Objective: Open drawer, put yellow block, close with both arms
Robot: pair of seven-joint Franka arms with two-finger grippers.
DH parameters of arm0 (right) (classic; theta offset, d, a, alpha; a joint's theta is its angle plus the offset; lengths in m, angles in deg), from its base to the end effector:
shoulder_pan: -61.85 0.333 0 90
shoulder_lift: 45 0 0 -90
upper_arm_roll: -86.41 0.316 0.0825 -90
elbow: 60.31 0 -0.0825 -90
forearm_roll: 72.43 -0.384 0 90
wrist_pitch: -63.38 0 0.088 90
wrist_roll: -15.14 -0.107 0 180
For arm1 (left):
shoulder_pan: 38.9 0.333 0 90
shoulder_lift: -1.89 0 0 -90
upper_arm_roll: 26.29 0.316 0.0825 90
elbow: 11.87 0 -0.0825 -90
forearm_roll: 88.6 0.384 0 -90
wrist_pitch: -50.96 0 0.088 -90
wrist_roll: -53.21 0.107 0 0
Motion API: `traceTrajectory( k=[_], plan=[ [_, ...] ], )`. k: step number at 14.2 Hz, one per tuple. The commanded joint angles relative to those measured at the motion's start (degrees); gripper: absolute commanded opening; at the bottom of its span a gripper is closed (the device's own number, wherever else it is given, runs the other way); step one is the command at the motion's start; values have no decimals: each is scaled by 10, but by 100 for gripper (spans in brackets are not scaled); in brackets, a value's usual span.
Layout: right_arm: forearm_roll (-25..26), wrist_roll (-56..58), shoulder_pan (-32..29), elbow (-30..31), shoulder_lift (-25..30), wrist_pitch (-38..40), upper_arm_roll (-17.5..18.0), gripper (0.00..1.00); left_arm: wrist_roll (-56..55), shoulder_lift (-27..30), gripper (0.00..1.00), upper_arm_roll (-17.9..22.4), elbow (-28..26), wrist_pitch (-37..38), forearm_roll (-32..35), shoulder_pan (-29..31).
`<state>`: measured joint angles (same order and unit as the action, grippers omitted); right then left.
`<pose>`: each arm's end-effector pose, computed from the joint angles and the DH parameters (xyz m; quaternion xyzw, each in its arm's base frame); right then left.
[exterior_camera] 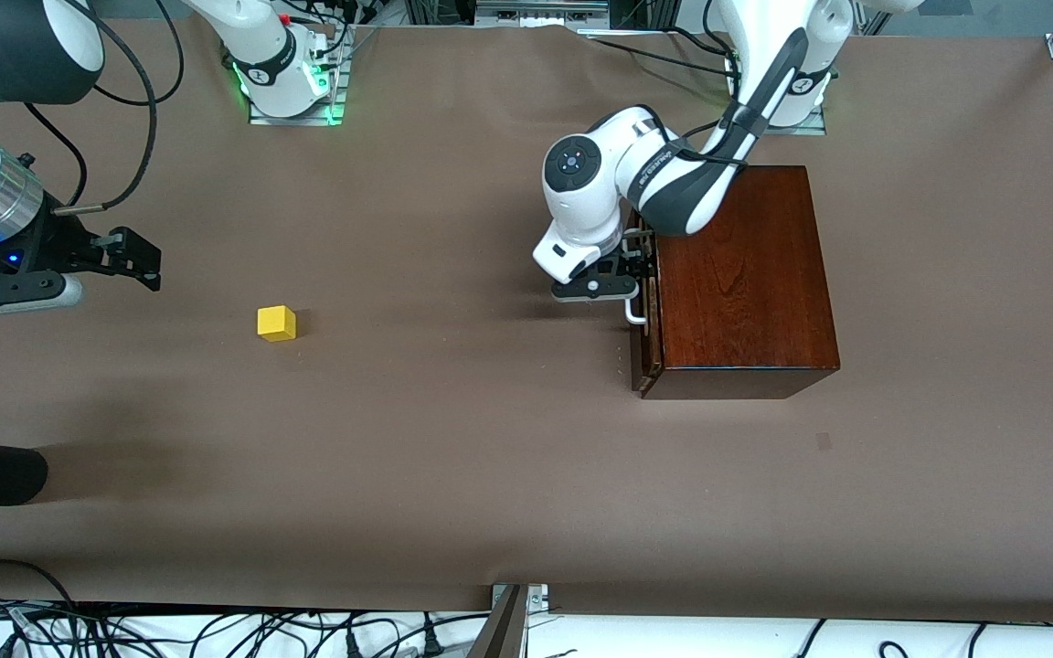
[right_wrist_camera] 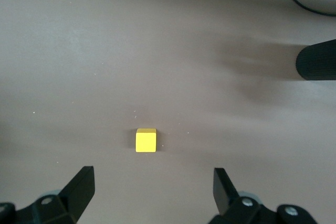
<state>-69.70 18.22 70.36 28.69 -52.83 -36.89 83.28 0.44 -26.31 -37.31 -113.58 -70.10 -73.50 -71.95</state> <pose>0.6076 0.0550 0.5698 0.9962 0.0776 0.0306 0.0267 0.4754 -0.4307 0.2755 -0.9956 -0.0076 0.0002 0.0932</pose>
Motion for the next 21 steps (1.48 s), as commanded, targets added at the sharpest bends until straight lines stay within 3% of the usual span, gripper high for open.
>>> traceTrajectory(
  k=[1, 6, 12, 16, 21],
  plan=[
    [-1, 4, -4, -13, -5, 5, -2, 100, -32, -36, 100, -2, 37, -45, 5, -33],
    [-11, 5, -4, -14, -6, 0, -1, 100, -84, -104, 100, -1, 135, -49, -29, -83],
    [-20, 9, 0, -14, -11, -3, 0, 100, -85, -130, 100, -2, 195, -50, -39, -95],
    [-19, 9, 2, -1, -29, 37, 2, 100, -76, -96, 100, -1, 198, -27, -38, -78],
    [-25, 4, 1, 34, -47, 15, 3, 100, -51, -6, 100, -2, 200, 123, -44, -41]
  ],
)
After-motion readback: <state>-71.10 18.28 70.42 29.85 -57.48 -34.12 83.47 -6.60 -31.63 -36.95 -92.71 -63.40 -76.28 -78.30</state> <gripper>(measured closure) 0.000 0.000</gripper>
